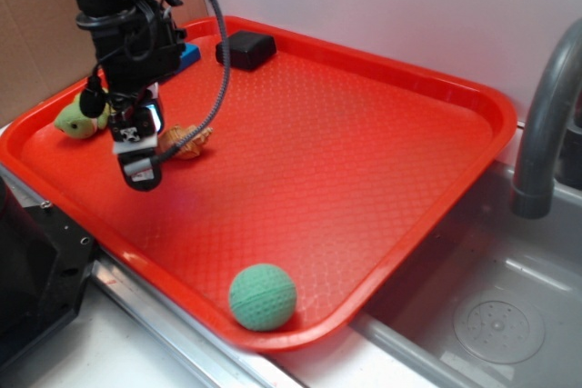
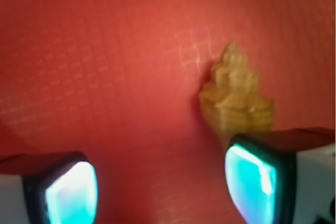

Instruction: Grab the shell.

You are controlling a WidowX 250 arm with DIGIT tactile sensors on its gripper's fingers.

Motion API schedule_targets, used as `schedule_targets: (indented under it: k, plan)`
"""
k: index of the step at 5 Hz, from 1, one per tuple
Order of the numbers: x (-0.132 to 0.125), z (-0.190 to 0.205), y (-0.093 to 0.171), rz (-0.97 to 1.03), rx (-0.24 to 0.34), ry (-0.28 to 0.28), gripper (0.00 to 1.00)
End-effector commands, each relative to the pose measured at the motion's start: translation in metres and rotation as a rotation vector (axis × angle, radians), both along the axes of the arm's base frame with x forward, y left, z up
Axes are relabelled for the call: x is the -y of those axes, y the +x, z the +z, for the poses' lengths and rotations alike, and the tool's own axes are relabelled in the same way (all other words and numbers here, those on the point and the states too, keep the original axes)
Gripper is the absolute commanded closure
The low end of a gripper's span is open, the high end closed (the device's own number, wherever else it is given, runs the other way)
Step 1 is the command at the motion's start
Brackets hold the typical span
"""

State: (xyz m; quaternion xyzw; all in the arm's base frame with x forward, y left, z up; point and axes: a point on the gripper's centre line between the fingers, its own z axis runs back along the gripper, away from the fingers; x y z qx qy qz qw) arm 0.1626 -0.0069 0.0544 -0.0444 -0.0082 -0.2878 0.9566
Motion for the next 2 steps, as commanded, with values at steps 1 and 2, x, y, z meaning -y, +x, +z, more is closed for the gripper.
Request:
schedule_targets:
  k: [1,2]
  plan:
    - [-0.025,0.031,0.028,-0.001,0.118,0.044,0.00]
    - [-0.027,0.019,0.040,-0.028,0.110,0.034,0.00]
